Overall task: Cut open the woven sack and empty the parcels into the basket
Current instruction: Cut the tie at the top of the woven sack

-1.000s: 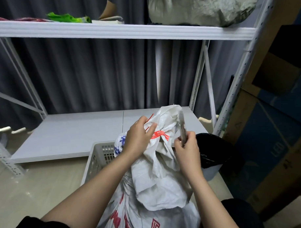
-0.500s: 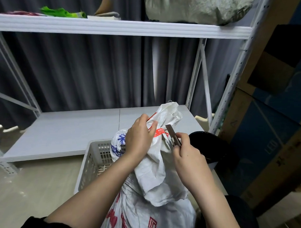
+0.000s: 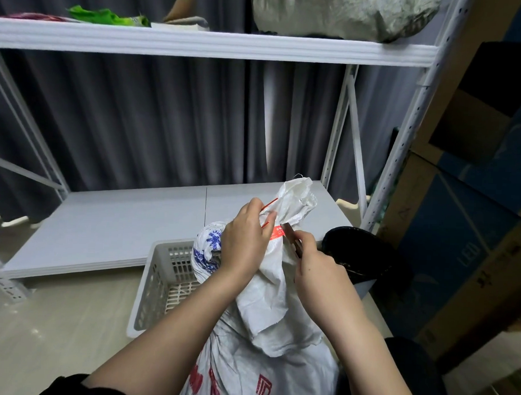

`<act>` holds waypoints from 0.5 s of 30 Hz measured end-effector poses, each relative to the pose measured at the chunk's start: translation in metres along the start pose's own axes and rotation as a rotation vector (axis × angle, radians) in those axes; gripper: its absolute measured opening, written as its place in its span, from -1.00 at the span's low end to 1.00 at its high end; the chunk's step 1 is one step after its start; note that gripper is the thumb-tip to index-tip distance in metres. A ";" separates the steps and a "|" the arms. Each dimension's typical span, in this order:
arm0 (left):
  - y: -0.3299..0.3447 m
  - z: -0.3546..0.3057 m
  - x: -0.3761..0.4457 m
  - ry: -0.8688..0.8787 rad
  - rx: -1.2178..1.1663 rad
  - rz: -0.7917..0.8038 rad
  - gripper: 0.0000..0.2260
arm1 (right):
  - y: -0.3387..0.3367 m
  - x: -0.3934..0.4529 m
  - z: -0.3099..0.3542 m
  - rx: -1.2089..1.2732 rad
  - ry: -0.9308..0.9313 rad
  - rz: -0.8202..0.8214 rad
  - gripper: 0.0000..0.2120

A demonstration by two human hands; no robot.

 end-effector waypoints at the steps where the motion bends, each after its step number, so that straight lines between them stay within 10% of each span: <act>1: 0.000 -0.001 -0.001 0.010 -0.003 -0.003 -0.78 | 0.000 0.001 -0.001 -0.010 0.003 0.007 -0.53; 15: -0.001 -0.002 -0.003 0.092 -0.055 0.000 -0.80 | 0.007 0.012 0.004 -0.009 -0.002 0.065 -0.61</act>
Point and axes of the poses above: each hand's wrist, its own x-axis towards the middle knuckle, its own y-axis out of the palm, z = x × y, the point moved 7 cm from there along x, towards the middle knuckle, and after that the axes turned 10 degrees about -y, right-handed, at the moved point
